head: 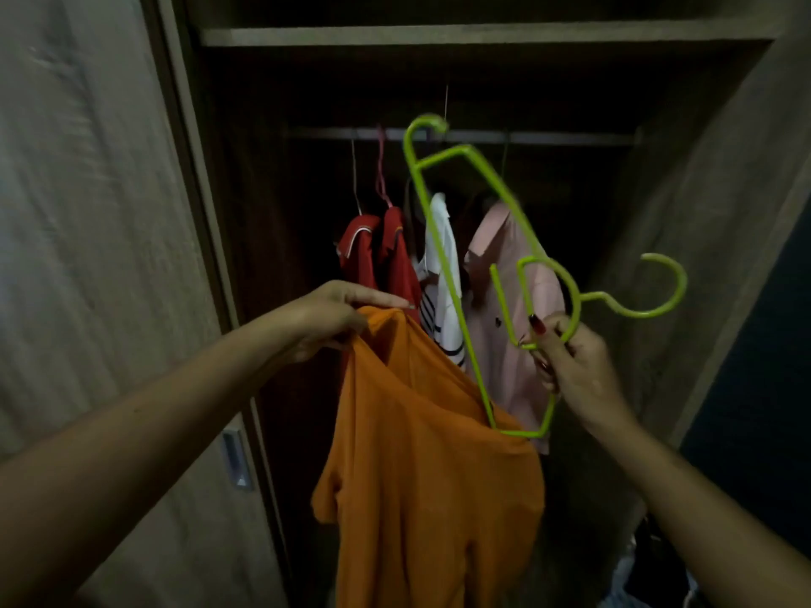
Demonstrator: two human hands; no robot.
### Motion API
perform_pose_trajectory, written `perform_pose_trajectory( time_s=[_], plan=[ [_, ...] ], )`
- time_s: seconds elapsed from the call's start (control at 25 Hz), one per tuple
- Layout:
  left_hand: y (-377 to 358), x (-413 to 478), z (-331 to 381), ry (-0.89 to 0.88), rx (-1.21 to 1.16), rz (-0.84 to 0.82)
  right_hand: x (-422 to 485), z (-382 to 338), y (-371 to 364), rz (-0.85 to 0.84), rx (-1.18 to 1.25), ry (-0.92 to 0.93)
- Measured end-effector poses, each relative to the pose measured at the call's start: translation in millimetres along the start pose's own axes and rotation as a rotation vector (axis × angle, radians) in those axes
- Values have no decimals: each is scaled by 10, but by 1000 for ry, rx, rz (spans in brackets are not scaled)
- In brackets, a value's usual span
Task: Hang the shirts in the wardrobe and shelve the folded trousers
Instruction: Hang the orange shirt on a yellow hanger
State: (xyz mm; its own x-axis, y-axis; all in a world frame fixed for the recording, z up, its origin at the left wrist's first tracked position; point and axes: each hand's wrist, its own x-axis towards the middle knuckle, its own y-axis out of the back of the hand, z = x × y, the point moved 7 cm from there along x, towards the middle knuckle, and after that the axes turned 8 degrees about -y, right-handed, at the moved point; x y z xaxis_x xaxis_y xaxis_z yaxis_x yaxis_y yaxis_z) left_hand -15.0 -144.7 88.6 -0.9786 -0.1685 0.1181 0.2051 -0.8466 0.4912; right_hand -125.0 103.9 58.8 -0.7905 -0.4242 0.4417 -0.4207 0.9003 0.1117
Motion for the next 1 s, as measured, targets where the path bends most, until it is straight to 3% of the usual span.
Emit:
perform_pose_trajectory(
  time_s=[0.2, 0.44, 0.6, 0.68, 0.8, 1.0],
  plan=[
    [-376, 15, 238, -78, -51, -142, -58, -197, -360, 50, 292, -29],
    [-275, -26, 334, -129, -93, -145, -50, -166, -647, 82, 304, -30],
    [-11, -74, 352, -134, -226, -66, -146, 489, -785, 2, 129, -206],
    [162, -54, 259, -110, -255, -7, -182, 697, -718, -43, -14, -194],
    [391, -42, 6, -49, -74, 68, -61, 711, -454, -97, -312, -120],
    [384, -21, -161, -37, 287, -2, 179, 367, -229, -260, -733, 22]
  ],
)
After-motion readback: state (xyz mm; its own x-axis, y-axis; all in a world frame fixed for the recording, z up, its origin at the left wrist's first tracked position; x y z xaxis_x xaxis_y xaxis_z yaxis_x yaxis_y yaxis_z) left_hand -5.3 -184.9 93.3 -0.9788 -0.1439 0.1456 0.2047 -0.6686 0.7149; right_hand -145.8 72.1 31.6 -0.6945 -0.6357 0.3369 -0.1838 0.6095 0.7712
